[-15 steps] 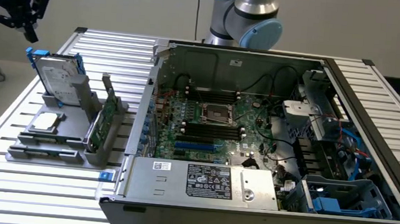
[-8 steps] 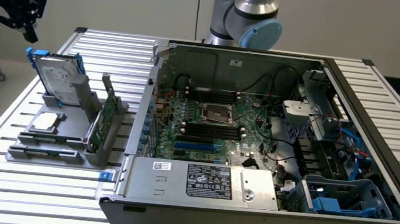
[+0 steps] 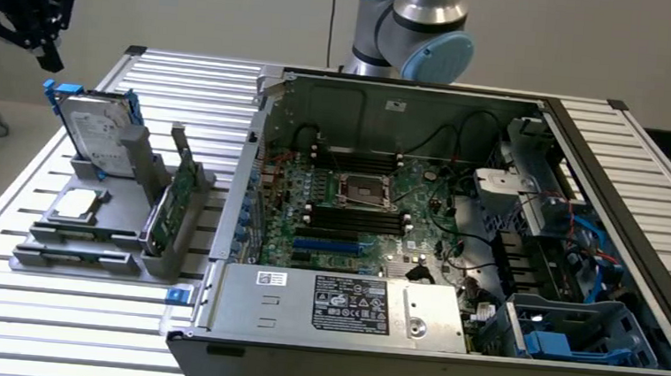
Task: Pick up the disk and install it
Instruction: 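Pick up the disk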
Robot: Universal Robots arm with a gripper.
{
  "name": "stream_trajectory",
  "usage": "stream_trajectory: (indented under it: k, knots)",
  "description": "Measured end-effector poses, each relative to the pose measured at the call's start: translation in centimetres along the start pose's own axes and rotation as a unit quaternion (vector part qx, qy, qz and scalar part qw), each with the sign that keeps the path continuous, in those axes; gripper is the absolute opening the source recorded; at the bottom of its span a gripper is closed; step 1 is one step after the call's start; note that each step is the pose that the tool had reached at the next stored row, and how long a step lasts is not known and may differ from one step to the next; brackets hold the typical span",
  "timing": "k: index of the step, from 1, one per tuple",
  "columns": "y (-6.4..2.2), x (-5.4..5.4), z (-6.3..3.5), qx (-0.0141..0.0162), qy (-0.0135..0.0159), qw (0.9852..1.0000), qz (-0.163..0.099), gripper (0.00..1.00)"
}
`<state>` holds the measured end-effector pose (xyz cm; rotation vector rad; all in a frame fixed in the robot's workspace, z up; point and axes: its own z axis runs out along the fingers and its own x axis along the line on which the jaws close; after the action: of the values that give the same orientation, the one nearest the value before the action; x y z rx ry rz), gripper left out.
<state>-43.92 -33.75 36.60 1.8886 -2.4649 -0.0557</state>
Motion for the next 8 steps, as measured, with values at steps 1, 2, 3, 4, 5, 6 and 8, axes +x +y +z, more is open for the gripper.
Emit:
stream_trajectory:
  k: [1,2,3,4,5,6,8]
  knots:
    - [0.00,0.00,0.01,0.0000,0.0004,1.0000,-0.009,0.11]
    - [0.00,0.00,0.02,-0.0001,0.0004,0.9998,-0.018,0.11]
    - [0.00,-0.01,0.03,-0.0003,0.0001,0.9996,-0.027,0.11]
    - [0.00,-0.01,0.05,-0.0005,-0.0005,0.9994,-0.036,0.11]
    - [0.00,0.00,0.08,-0.0007,-0.0014,0.9990,-0.045,0.11]
    - [0.00,0.00,0.11,-0.0010,-0.0024,0.9985,-0.054,0.11]
    - [0.00,-0.01,0.15,-0.0016,-0.0044,0.9975,-0.071,0.11]
